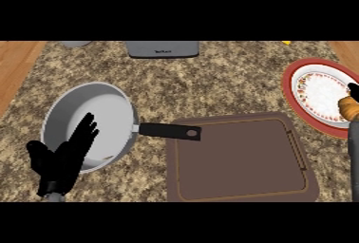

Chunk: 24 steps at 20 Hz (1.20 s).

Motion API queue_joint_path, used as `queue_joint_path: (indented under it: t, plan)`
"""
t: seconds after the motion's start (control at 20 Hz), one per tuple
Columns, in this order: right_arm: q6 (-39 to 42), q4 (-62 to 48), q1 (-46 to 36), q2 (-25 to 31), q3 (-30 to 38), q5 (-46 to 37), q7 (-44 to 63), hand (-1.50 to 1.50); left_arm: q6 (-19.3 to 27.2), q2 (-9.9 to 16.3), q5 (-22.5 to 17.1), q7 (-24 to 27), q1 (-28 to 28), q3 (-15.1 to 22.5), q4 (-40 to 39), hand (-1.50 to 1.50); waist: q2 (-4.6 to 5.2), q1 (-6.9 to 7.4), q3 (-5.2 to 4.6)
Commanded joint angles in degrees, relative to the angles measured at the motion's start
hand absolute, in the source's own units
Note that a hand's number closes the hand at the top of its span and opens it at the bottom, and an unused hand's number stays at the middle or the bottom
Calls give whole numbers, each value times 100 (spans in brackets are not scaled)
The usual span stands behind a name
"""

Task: Pick the croissant from the tray and place it in the plate

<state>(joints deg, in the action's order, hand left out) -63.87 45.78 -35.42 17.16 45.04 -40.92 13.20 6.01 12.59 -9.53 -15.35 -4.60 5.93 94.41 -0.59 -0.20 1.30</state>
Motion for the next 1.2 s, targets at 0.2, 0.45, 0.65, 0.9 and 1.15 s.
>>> queue_joint_path:
  t: [0.2,0.45,0.65,0.9,1.15]
  plan:
    - [1108,1609,1155,-870,-336,1891,-1486,-150,-22,-393,13,218,-158,150,-696,0,45,-141,-120]
    - [1686,2100,1941,-1352,-552,2323,-1945,-150,-53,-321,109,86,62,73,-714,0,53,-102,-128]
    - [1384,2450,2606,-1699,-1043,2281,-1996,-150,-177,-360,63,209,-132,56,-682,0,42,-66,-134]
    - [1227,3016,3124,-1711,-1706,2072,-1374,-150,-242,-281,34,-27,269,-126,-838,0,48,-83,-138]
    - [597,2976,3302,-1715,-2270,2164,-1243,-150,-45,-618,342,202,17,155,-802,0,59,-20,-134]
